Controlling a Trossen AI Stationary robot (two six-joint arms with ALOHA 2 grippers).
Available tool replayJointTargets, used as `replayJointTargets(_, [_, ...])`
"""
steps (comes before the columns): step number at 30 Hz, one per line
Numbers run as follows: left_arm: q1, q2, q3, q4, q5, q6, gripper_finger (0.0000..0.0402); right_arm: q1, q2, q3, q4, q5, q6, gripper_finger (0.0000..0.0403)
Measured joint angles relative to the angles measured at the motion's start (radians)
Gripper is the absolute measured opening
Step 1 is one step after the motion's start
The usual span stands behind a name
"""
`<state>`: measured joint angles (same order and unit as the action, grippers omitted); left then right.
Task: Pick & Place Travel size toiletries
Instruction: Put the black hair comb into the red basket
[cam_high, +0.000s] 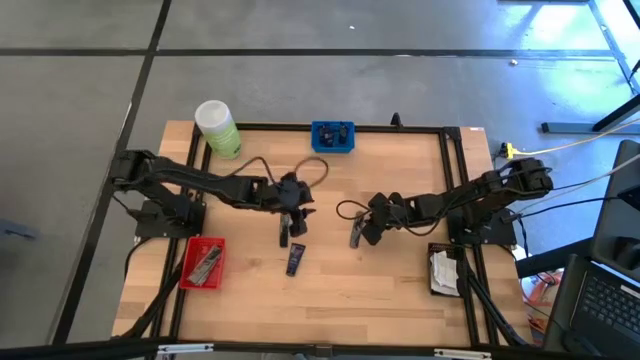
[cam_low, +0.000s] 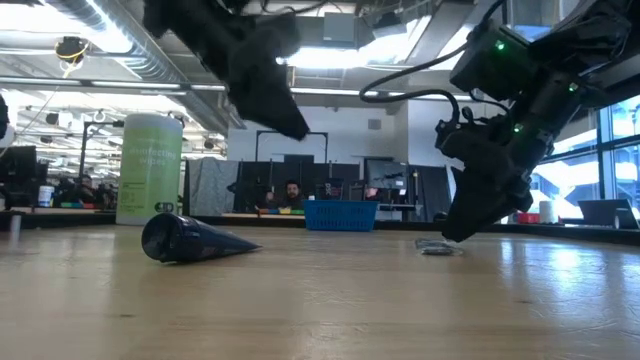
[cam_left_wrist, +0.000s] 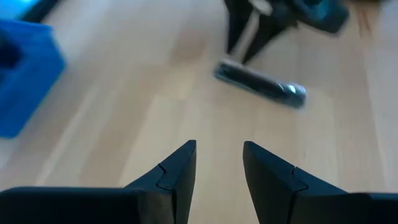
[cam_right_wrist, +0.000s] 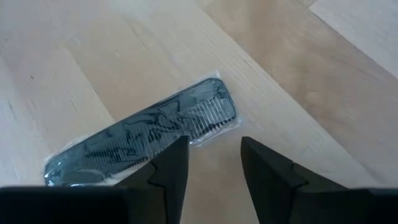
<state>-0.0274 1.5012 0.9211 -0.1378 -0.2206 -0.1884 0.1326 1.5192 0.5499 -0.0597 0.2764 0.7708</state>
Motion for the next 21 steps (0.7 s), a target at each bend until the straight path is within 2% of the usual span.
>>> replayJointTargets(5, [-0.015,0.123,0.0,0.098,0.058,0.096,0.0131,-0.002,0.0,0.0,0.0,0.0,0.0,0.0172])
replayJointTargets(10, [-0.032,0.208,0.0,0.258,0.059,0.149,0.013,-0.006,-0.001,0.0,0.0,0.009,0.0,0.0182])
replayJointTargets(13, [-0.049,0.248,0.0,0.357,0.074,0.18,0.0128,-0.016,-0.001,0.0,-0.001,0.033,0.0,0.0178])
replayJointTargets(21, [-0.083,0.292,0.0,0.437,0.078,0.188,0.0128,-0.027,-0.001,0.001,0.001,0.032,0.0,0.0146])
